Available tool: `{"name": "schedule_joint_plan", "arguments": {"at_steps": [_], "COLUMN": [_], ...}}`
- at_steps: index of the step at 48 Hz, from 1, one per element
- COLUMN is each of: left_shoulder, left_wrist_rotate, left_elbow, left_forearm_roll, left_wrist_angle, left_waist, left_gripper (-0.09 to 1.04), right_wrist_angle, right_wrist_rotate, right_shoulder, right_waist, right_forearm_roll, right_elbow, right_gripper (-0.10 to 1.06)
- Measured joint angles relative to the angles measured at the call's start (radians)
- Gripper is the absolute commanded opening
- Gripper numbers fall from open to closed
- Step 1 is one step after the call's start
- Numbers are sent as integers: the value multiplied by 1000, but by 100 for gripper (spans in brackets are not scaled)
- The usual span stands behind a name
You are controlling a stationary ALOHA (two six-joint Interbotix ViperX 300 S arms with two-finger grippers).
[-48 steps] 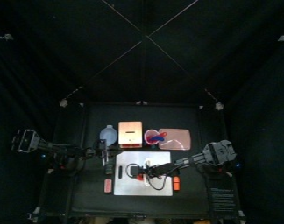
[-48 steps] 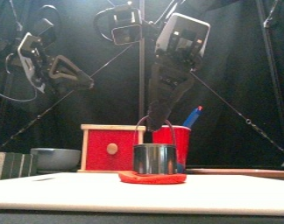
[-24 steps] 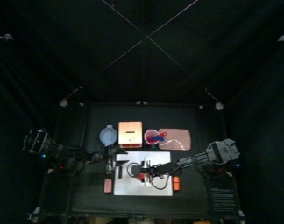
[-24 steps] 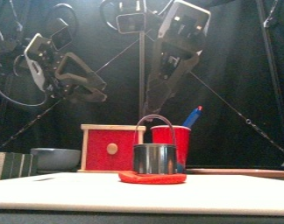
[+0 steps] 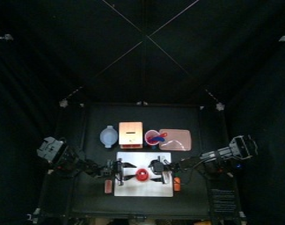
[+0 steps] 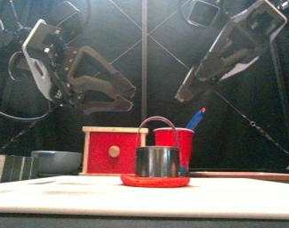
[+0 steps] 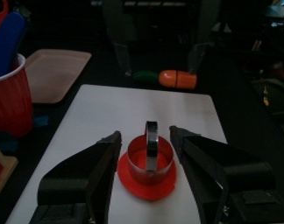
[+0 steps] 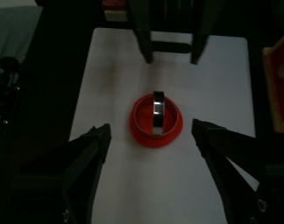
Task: Get the cutter from the drawer then cut the dough then place the extra dough in the bowl
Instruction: Cut the dough
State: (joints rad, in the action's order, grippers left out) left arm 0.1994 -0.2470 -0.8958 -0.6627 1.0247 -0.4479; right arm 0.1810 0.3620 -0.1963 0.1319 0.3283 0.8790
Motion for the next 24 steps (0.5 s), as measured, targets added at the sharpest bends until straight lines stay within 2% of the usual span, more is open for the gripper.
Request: {"name": "schedule_joint_plan", "arguments": {"at_steps": [8, 13, 20, 24], "left_shoulder": [77, 117, 144, 153], "left_wrist_rotate": [2, 3, 3, 5], "left_elbow": [35, 54, 72, 74], "left_forearm_roll": [-31, -49, -66, -75], "left_wrist_angle": [26, 43, 57, 57], "left_waist": [-12, -12, -12, -12], "left_gripper": [85, 85, 85, 85], "right_wrist_angle": [236, 356, 517, 577], "right_wrist_rotate": [-28, -91, -259, -362], "right_shoulder": [89, 173, 253, 262], "right_waist": [-35, -41, -35, -3], "right_forearm_roll": [-8, -55, -239, -368], "right_elbow": [66, 81, 109, 133], "right_gripper": [102, 102, 102, 102]}}
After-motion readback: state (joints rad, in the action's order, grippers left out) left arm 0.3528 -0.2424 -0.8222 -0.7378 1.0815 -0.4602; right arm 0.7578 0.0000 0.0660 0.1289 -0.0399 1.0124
